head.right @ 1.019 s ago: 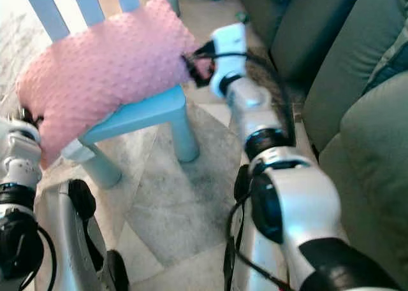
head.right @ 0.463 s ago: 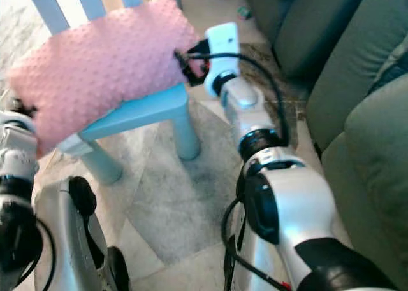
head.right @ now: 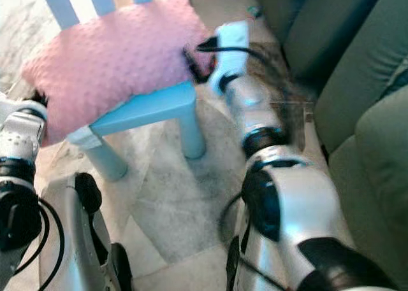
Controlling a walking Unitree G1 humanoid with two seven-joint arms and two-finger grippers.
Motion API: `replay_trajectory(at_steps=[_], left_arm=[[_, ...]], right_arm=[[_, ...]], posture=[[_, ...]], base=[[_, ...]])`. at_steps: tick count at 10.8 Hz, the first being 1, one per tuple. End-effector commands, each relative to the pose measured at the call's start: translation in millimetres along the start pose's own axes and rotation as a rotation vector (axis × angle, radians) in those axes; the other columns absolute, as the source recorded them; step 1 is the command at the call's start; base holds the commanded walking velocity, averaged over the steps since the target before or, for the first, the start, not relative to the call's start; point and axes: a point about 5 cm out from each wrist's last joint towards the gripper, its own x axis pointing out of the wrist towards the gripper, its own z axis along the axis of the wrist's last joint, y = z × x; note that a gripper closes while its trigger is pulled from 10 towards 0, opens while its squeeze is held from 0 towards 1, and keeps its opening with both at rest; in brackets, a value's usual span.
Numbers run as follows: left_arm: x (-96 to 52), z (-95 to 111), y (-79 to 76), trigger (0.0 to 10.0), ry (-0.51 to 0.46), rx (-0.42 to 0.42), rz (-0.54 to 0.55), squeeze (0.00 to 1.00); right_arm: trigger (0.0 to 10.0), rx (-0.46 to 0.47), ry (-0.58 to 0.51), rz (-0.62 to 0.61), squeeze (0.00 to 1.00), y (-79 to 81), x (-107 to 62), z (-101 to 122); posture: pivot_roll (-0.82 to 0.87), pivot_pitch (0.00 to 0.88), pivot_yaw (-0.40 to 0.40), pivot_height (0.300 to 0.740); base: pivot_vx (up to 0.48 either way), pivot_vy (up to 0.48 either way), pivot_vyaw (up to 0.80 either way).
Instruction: Move the pillow to the sofa
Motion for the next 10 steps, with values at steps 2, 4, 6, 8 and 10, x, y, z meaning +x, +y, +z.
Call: replay_trajectory(at_steps=[2, 4, 6, 8, 10], left_arm=[[-0.4, -15, -5.4, 0.0, 0.072, 0.021, -0.030, 0.00], [-0.3, -10, 5.3, 0.0, 0.066, 0.064, 0.003, 0.00], [-0.1, -2, 13.4, 0.0, 0.048, 0.108, 0.018, 0.00], [-0.4, 1, 22.2, 0.0, 0.053, 0.211, 0.017, 0.00], [-1.9, -5, 30.2, 0.0, 0.097, 0.310, -0.007, 0.00]], right_arm=[[0.0, 0.083, 0.063, 0.081, 0.00, 22.4, 1.0, -23], [0.0, 0.062, 0.069, 0.144, 0.00, 39.1, 3.2, -29], [0.0, 0.059, 0.052, 0.172, 0.00, 39.1, 2.4, -28], [0.0, 0.088, 0.019, 0.185, 0.00, 32.6, 0.0, -25], [0.0, 0.096, -0.005, 0.212, 0.00, 29.4, -2.0, -23]], posture=[[0.00, 0.334, 0.019, 0.300], [0.01, 0.336, 0.022, 0.300], [0.00, 0.336, 0.020, 0.300], [-0.01, 0.335, 0.018, 0.300], [-0.01, 0.334, 0.016, 0.300]], base=[[0.000, 0.000, 0.00], [0.000, 0.000, 0.00], [0.000, 0.000, 0.00], [0.000, 0.000, 0.00], [0.000, 0.000, 0.00]])
